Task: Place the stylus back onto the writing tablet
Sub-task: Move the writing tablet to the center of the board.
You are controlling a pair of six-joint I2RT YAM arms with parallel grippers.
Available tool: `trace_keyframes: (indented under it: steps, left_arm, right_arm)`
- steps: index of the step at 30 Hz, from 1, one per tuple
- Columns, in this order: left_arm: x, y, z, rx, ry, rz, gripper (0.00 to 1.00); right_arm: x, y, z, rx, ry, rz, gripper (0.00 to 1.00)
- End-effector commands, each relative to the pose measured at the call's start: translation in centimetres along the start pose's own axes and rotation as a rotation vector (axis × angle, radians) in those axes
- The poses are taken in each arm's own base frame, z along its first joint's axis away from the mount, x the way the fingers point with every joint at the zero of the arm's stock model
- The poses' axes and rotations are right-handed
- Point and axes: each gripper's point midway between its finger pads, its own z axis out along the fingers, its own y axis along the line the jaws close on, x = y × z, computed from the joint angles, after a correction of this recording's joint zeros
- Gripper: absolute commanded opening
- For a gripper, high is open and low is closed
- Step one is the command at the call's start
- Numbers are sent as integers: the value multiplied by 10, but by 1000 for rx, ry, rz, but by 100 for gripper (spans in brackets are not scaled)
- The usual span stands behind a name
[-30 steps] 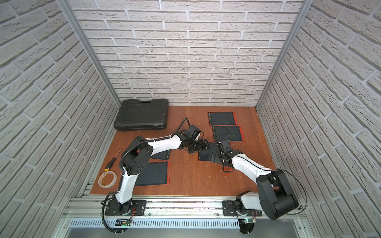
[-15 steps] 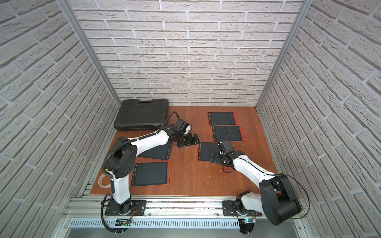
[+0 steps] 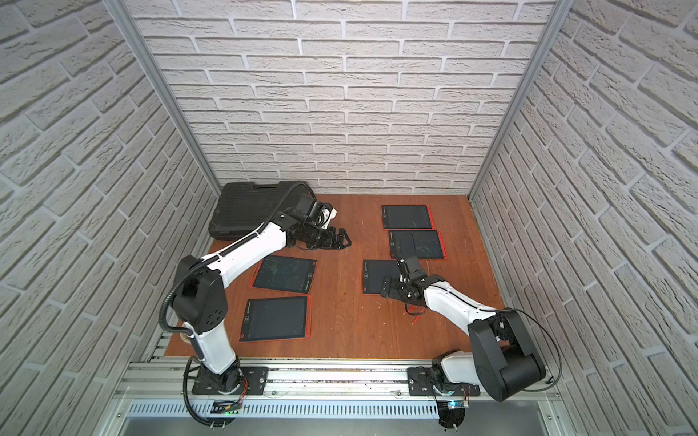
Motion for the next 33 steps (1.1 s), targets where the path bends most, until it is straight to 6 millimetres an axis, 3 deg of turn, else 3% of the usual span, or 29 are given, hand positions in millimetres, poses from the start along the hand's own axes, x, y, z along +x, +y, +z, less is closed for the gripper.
trace_keyframes:
  steps: [1, 5, 10, 17, 27, 33]
  left_arm:
    - [-3, -8, -20, 24, -6, 64, 98]
    - [-3, -8, -23, 26, -8, 84, 98]
    - [-8, -10, -33, 29, -44, 140, 98]
    - [-19, -6, -53, 43, -162, 191, 98]
    - [-27, 8, -96, -33, -268, 220, 98]
    - [-29, 9, -106, -42, -295, 215, 98]
  right_arm:
    - [2, -7, 6, 39, 14, 18, 99]
    - [-4, -5, 1, 45, 3, 6, 99]
    - [-10, 15, -14, -13, -22, -96, 97]
    - [-25, 36, -32, 41, -59, -233, 94]
    - [-25, 106, -20, -144, 0, -304, 91]
    - [-16, 139, -6, -216, 47, -312, 91]
